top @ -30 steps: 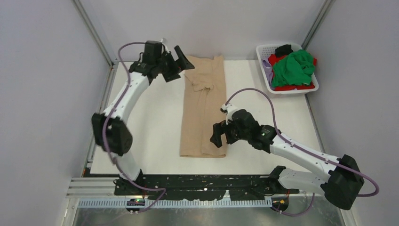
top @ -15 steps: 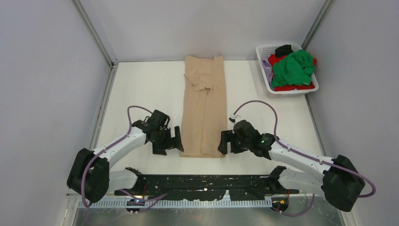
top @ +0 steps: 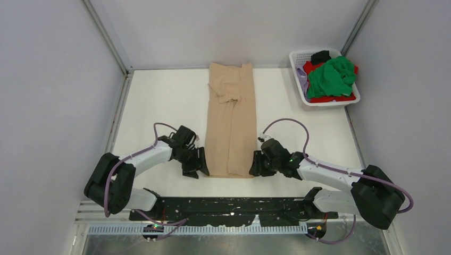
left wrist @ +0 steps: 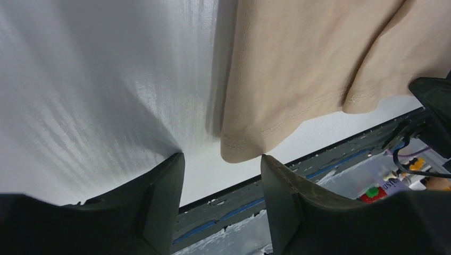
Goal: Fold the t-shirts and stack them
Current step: Grab the bottom of the folded rectangular tshirt with both arms
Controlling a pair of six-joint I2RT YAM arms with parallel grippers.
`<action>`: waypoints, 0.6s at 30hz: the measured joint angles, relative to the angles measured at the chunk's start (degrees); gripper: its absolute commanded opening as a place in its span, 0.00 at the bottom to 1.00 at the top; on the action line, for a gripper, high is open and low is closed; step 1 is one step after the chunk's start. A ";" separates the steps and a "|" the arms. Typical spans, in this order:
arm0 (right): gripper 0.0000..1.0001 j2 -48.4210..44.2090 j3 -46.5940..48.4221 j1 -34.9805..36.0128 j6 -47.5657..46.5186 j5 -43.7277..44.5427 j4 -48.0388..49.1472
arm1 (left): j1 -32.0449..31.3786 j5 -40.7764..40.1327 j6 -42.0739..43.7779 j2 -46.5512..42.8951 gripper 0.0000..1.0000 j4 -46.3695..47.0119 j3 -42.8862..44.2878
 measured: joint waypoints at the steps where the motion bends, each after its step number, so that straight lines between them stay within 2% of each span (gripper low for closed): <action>1: 0.37 0.24 -0.13 0.00 0.15 -0.04 0.11 | -0.04 0.39 0.00 0.83 0.52 0.17 0.09; 5: 0.27 0.85 -0.74 -0.02 0.68 -0.59 1.22 | -0.44 2.08 -0.17 2.95 0.39 0.87 0.61; 8: 0.23 1.07 -1.14 -0.02 1.05 -0.90 1.90 | -1.01 2.32 -0.28 4.15 0.32 1.25 0.79; 10: 0.22 1.14 -1.40 -0.02 1.38 -1.09 2.34 | -1.44 2.34 -0.26 4.85 0.20 1.36 0.96; 16: 0.18 1.68 -1.64 -0.02 2.01 -1.84 3.61 | -2.29 2.05 -0.59 5.97 0.15 1.79 1.18; 18: 0.16 1.84 -1.68 -0.02 2.03 -1.92 3.78 | -2.29 2.05 -0.59 6.08 0.10 1.86 1.20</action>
